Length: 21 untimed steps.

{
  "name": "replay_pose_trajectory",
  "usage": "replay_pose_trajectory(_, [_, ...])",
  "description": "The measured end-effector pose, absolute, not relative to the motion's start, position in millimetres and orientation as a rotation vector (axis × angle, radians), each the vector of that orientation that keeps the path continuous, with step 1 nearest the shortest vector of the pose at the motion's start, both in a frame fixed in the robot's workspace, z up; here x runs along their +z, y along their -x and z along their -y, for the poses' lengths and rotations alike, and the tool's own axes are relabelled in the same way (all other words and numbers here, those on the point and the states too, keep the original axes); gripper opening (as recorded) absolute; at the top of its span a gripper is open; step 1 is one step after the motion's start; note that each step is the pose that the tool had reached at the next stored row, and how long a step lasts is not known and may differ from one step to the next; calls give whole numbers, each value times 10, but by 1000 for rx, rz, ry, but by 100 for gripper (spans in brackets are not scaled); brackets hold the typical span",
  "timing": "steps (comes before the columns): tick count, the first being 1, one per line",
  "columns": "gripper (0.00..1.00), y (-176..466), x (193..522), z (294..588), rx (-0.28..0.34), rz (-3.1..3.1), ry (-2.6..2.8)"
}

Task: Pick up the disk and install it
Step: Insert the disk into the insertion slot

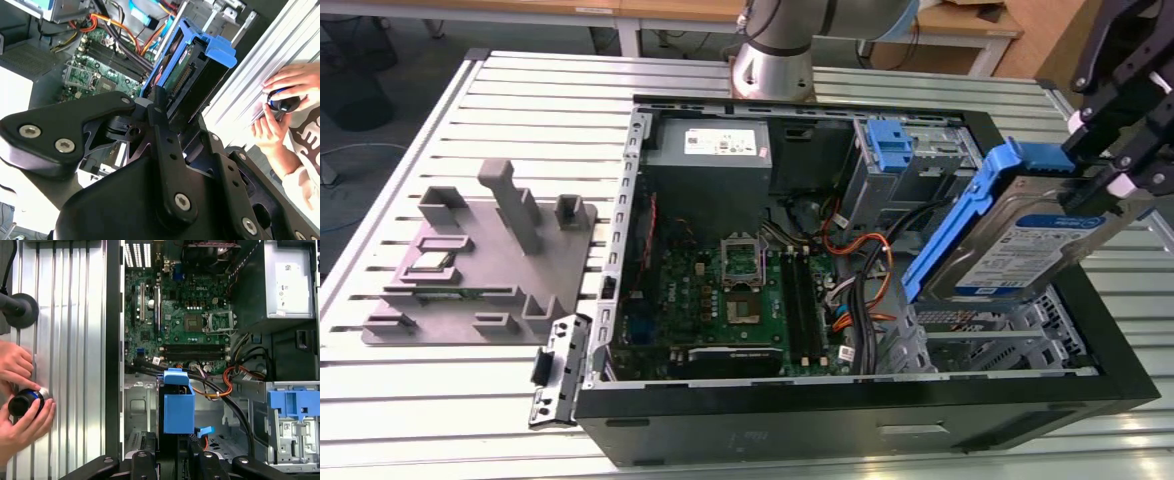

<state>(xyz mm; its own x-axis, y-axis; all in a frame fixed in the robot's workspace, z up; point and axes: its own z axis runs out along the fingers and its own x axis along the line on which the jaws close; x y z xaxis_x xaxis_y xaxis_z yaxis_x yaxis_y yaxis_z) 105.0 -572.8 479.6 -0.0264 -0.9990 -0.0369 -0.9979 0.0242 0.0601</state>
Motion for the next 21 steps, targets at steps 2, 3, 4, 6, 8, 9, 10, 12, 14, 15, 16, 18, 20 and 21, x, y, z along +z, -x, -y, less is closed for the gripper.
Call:
replay_pose_trajectory(2, [35,-1102,4793,5728,-109,2236,-2180])
replay_pose_trajectory(3, [35,-1126,4791,5728,-109,2236,-2180])
replay_pose_trajectory(4, [35,-1144,4787,5728,-110,2236,-2180])
replay_pose_trajectory(6, [35,-1169,4765,5728,-110,2236,-2180])
replay_pose_trajectory(8, [35,-1188,4736,5728,-110,2236,-2180])
replay_pose_trajectory(9, [35,-1196,4721,5728,-110,2236,-2180])
replay_pose_trajectory(10, [35,-1203,4707,5728,-110,2236,-2180])
replay_pose_trajectory(12, [35,-1215,4687,5728,-110,2235,-2180])
replay_pose_trajectory(14, [35,-1227,4676,5728,-111,2236,-2180])
replay_pose_trajectory(15, [35,-1233,4669,5728,-111,2235,-2179])
replay_pose_trajectory(16, [35,-1238,4661,5729,-111,2235,-2180])
replay_pose_trajectory(18, [35,-1248,4647,5734,-111,2235,-2180])
replay_pose_trajectory(20, [35,-1253,4636,5737,-110,2234,-2181])
replay_pose_trajectory(21, [35,-1253,4632,5738,-110,2234,-2181])
